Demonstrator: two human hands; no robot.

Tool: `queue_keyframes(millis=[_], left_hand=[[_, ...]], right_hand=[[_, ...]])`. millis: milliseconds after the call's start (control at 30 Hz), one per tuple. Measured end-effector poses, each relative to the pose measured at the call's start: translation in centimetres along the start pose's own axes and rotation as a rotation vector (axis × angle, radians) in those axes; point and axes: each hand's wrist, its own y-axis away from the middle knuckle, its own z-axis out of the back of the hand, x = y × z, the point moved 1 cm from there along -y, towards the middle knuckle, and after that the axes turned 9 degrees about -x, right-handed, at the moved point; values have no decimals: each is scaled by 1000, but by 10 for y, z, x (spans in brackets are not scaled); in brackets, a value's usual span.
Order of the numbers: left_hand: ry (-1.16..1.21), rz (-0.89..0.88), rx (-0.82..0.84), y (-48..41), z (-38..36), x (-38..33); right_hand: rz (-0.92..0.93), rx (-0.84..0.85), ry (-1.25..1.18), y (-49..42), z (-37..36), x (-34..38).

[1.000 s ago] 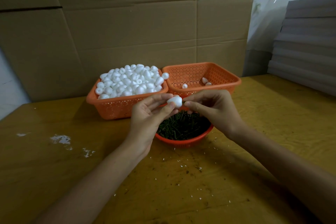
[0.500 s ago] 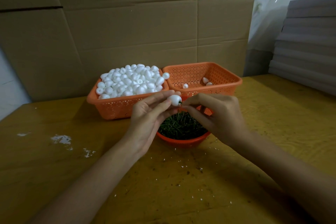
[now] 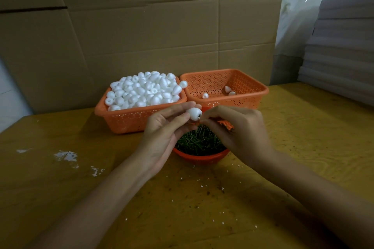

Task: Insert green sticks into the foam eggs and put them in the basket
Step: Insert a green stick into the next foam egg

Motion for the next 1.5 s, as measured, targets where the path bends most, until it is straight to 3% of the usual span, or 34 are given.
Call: queue_keyframes(millis=[433, 800, 1200, 1500], left_hand=[[-43, 24, 17, 2, -2, -2], [-46, 41, 14, 1, -1, -2], [-10, 65, -19, 2, -1, -3], [-53, 54, 48, 5, -3, -8]], right_hand=[[-80, 83, -33, 9, -11, -5], [-152, 62, -135, 18, -20, -8], [-135, 32, -112, 19, -22, -10], [-158, 17, -77, 21, -23, -11]])
